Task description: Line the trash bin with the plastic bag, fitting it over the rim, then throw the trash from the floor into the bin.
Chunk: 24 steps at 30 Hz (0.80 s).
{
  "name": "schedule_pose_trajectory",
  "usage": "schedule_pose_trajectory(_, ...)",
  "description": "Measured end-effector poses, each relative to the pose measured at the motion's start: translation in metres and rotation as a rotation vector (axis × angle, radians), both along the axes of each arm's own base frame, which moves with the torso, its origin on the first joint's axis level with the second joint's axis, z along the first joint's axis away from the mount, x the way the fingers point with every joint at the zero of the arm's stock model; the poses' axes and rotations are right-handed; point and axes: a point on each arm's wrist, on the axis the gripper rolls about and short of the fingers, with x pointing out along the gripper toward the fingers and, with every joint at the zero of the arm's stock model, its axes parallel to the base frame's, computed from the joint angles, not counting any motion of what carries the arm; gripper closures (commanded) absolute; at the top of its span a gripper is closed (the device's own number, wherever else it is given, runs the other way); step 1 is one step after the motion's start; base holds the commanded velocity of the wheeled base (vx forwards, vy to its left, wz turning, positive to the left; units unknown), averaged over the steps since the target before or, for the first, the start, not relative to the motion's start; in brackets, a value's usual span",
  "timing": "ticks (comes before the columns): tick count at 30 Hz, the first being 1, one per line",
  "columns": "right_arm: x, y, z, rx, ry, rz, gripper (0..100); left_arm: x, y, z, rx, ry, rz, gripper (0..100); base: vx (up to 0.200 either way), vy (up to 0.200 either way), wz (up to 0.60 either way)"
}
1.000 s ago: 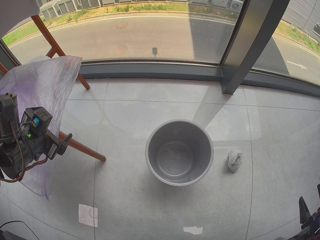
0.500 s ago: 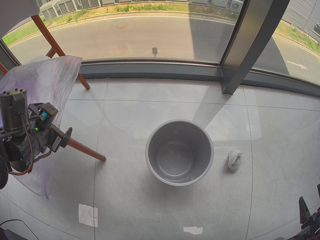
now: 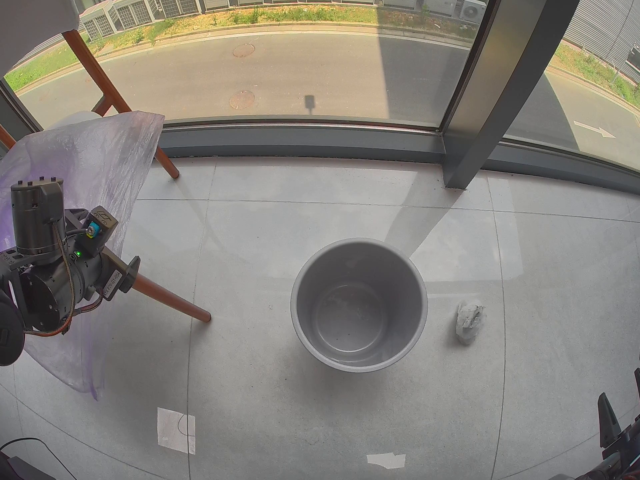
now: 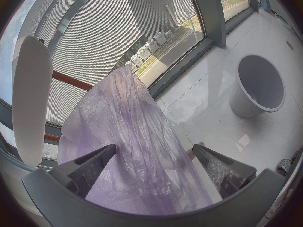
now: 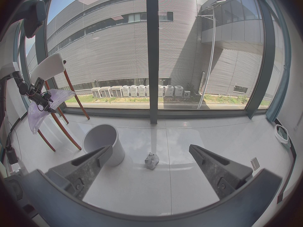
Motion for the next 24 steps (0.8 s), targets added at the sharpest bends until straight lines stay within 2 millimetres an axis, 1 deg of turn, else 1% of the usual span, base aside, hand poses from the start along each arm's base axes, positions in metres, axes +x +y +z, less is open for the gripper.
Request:
schedule_pose_trajectory(1,0.000,0.000,0.000,0.000,0.000,0.000,0,0.001,0.000,0.000,0.000,-0.001,0.001,100,0.000,0.000,0.00)
schedule_pose_trajectory(8,0.000,0.000,0.000,0.001,0.000,0.000,0,0.004,-0.001,0.000,-0.004,0.000,-0.013,100,0.000,0.000,0.00)
schedule_pose_trajectory(16,0.000,0.000,0.000,0.001,0.000,0.000,0,0.002,0.000,-0.001,-0.011,0.004,-0.026,100,0.000,0.000,0.00)
schedule_pose_trajectory(21,0.000,0.000,0.000,0.001,0.000,0.000,0,-0.006,0.002,0.002,-0.026,-0.002,-0.049,100,0.000,0.000,0.00)
schedule_pose_trajectory(24,0.000,0.000,0.000,0.001,0.000,0.000,0,-0.015,0.004,0.006,-0.047,-0.023,-0.076,100,0.000,0.000,0.00)
